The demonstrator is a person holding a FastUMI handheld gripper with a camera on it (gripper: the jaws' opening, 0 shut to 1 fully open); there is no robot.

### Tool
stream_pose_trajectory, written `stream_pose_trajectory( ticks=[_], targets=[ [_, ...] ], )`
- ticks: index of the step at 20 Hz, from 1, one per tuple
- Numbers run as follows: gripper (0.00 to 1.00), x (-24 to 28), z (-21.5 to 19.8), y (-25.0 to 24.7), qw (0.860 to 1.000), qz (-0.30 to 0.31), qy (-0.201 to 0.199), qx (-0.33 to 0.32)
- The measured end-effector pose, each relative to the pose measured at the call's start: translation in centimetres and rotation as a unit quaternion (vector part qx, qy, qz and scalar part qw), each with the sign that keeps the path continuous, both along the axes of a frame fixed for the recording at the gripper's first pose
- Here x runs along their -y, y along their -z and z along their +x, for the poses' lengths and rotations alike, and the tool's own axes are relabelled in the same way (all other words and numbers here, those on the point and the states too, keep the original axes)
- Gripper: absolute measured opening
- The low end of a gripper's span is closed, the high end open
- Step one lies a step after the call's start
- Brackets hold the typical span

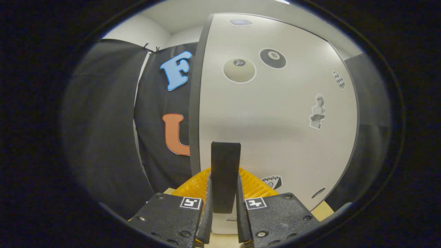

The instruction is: Open the shoe cabinet door, grab the shoes and put them into the shoe cabinet, then close the shoe cabinet door.

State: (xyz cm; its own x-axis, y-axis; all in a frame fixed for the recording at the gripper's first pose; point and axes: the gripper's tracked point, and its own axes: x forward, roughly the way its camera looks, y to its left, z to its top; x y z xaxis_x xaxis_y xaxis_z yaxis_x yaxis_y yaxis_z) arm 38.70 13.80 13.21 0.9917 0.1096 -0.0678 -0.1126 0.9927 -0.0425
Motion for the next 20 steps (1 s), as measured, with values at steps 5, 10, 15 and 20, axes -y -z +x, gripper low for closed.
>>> stream_pose_trajectory(
  ticks=[5,10,15,20],
  targets=[
    [0.30,0.0,-2.2,-0.1,0.999,0.007,-0.040,-0.007],
    [0.29,0.6,-4.7,0.1,0.997,-0.001,-0.073,-0.024],
    [0.29,1.5,-7.6,0.0,0.993,-0.004,-0.113,-0.028],
    [0.29,3.0,-9.5,0.4,0.990,-0.004,-0.128,-0.056]
  ],
)
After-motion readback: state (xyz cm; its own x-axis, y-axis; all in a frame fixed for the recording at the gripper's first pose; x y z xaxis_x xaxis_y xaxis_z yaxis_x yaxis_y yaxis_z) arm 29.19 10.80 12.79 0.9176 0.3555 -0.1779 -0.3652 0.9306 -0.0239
